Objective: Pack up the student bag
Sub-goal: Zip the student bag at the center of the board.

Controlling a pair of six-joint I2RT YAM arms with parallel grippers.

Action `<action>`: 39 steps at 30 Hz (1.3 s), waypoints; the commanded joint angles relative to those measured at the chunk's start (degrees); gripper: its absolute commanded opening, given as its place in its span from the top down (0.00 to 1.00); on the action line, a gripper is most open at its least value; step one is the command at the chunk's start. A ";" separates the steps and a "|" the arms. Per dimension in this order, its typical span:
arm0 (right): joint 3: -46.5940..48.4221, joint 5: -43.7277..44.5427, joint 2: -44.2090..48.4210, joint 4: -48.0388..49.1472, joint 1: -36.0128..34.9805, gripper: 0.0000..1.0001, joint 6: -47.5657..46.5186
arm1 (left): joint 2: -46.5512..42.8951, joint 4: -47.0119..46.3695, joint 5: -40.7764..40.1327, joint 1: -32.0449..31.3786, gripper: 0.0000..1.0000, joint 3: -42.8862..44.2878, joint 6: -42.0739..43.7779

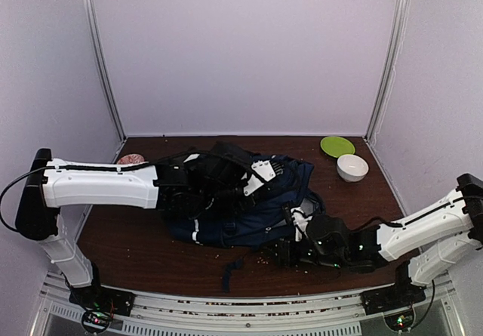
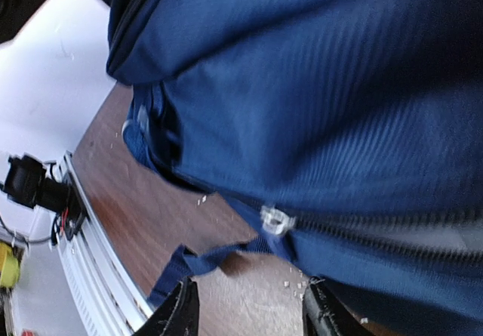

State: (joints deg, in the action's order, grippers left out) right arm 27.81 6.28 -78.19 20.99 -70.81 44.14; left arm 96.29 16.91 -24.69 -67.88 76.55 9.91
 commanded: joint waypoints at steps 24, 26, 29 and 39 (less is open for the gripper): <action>3.77 15.68 -11.19 6.95 -1.79 0.76 7.56 | 2.68 1.54 -1.11 0.51 1.00 2.64 -9.16; 3.68 15.82 -11.11 6.76 -1.80 0.79 7.70 | 2.67 1.64 -1.22 0.46 1.00 2.55 -9.12; 3.63 15.99 -10.89 6.25 -1.86 0.86 8.14 | 2.59 1.73 -1.32 0.47 1.00 2.47 -9.05; 3.04 16.83 -5.89 -0.84 -2.10 1.00 7.93 | 2.28 1.75 -2.24 0.47 1.00 1.61 -8.86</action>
State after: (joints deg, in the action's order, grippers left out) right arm 30.55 20.71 -87.53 26.11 -72.53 51.90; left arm 98.72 18.04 -24.27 -67.88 77.58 4.99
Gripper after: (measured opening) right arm 0.058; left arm 0.236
